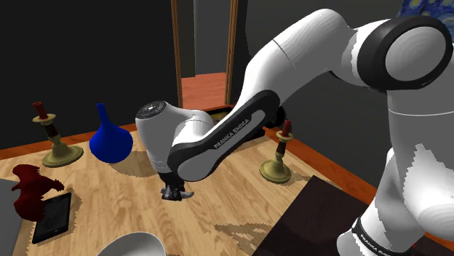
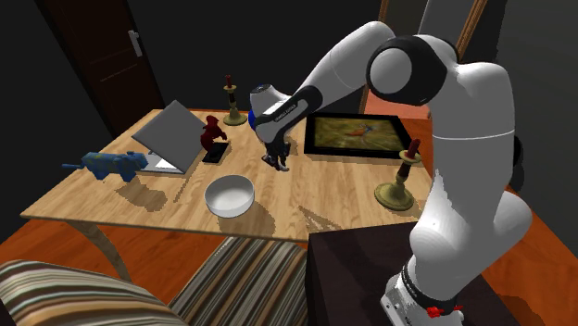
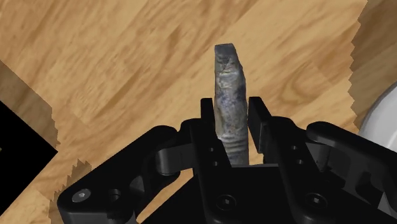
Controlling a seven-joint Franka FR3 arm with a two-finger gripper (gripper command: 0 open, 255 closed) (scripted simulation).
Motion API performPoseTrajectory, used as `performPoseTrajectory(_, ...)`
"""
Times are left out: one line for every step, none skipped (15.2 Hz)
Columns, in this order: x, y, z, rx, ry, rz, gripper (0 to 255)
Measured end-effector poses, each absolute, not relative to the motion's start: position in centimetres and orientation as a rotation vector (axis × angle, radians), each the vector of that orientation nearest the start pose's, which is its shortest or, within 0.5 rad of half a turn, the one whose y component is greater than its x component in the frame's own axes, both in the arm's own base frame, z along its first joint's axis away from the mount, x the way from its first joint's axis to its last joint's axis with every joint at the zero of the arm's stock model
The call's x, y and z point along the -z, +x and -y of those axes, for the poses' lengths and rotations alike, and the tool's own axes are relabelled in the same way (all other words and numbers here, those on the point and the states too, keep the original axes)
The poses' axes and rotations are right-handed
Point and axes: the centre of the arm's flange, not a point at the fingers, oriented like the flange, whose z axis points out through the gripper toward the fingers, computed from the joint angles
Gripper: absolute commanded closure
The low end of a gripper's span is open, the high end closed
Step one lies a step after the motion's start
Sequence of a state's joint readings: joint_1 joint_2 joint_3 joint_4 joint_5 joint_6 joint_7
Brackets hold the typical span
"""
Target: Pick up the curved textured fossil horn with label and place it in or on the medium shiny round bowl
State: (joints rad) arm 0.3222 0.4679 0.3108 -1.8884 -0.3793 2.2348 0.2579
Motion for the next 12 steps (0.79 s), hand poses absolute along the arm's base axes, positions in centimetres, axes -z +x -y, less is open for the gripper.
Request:
performPoseTrajectory(-26.6,51.4,-35.2,-0.022,-3.164,0.977,255)
performPoseTrajectory(-27.1,51.4,-35.2,-0.022,-3.164,0.977,255)
performPoseTrajectory(-27.6,51.4,-35.2,-0.022,-3.164,0.976,255)
performPoseTrajectory(-28.1,51.3,-35.2,-0.023,-3.164,0.977,255)
performPoseTrajectory(-28.7,51.3,-35.2,-0.022,-3.164,0.977,255)
performPoseTrajectory(-29.3,51.3,-35.2,-0.022,-3.164,0.977,255)
performPoseTrajectory(-29.8,51.3,-35.2,-0.022,-3.164,0.976,255)
performPoseTrajectory(-30.1,51.3,-35.2,-0.022,-3.164,0.977,255)
performPoseTrajectory(-30.2,51.1,-35.7,-0.022,-3.164,0.976,255)
performPoseTrajectory(-30.2,50.9,-36.6,-0.023,-3.164,0.977,255)
performPoseTrajectory(-30.2,50.2,-37.7,-0.023,-3.164,0.978,255)
performPoseTrajectory(-30.4,49.8,-39.1,-0.023,-3.163,0.978,255)
